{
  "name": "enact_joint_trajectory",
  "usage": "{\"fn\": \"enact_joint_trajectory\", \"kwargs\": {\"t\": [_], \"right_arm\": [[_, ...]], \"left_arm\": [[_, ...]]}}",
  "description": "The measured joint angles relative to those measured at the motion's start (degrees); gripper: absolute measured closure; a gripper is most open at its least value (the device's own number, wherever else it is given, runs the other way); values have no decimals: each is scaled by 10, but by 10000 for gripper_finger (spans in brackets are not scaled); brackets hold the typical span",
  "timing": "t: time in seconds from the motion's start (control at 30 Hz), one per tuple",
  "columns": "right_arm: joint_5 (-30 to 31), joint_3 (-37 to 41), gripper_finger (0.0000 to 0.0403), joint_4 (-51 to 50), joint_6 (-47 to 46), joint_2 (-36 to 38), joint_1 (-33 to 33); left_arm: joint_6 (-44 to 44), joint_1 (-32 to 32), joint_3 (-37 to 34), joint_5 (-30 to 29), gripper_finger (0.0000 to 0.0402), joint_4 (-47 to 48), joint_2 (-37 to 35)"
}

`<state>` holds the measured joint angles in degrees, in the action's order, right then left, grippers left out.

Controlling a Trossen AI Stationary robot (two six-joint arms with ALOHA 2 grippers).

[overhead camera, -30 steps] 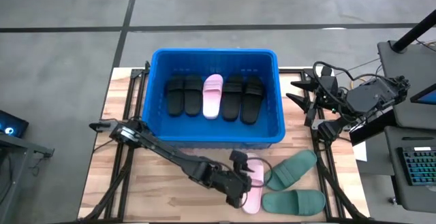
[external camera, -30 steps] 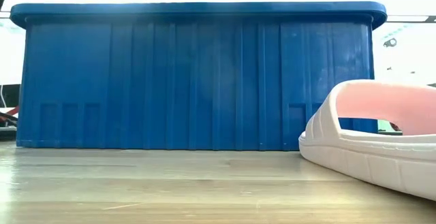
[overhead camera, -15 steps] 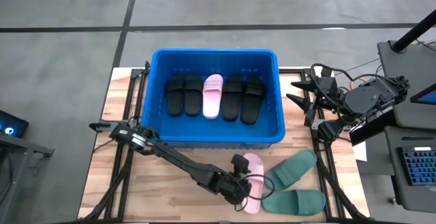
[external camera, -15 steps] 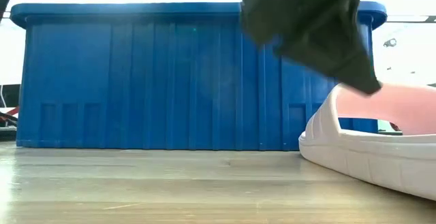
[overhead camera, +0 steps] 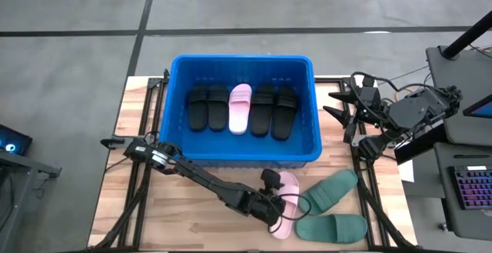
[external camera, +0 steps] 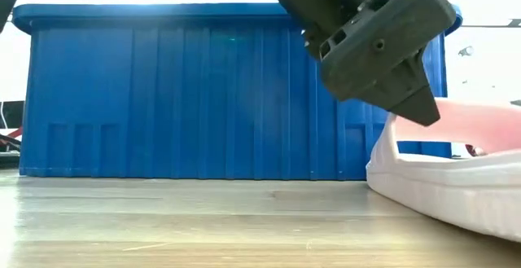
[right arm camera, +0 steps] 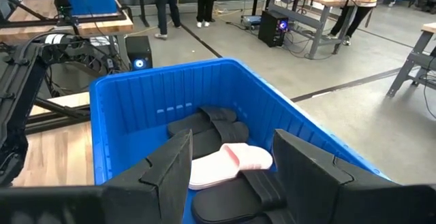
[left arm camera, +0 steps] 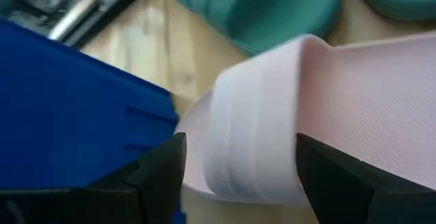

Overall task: Pick and place slides into bin
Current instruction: Put the pink slide into the blue bin

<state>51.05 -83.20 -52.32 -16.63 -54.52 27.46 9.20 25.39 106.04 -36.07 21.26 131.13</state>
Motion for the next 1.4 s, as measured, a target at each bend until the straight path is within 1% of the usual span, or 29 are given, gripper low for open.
{"fn": "enact_joint_trajectory", "kwargs": {"t": [0.13, 0.27, 0.4, 0.63, 0.7, 0.83, 0.93, 1.03, 1.23, 1.33, 1.4], "right_arm": [[0, 0, 209, -2, 1, 0, 0], [0, 0, 209, -2, 1, 0, 0], [0, 0, 209, -2, 1, 0, 0], [0, 0, 209, -2, 1, 0, 0], [0, 0, 209, -2, 1, 0, 0], [0, 0, 209, -2, 1, 0, 0], [0, 0, 209, -2, 1, 0, 0], [0, 0, 209, -2, 1, 0, 0], [0, 0, 209, -2, 1, 1, 0], [0, 0, 209, -2, 5, 1, 0], [0, 0, 209, -2, 7, 2, 0]], "left_arm": [[0, -7, -4, -10, 155, -3, 0], [-19, -19, -9, 7, 184, -2, 0], [-84, -27, -13, 24, 239, -1, 0], [-87, -30, -14, 56, 365, -8, 0], [-87, -31, -14, 56, 390, -8, 0], [-89, -28, -11, 74, 395, 7, -8], [-89, -23, -11, 110, 399, 43, -28], [-89, -16, -11, 125, 400, 82, -54], [-107, -4, -12, 163, 401, 153, -121], [-108, 1, -12, 203, 401, 163, -161], [-109, 4, -12, 210, 401, 154, -189]]}}
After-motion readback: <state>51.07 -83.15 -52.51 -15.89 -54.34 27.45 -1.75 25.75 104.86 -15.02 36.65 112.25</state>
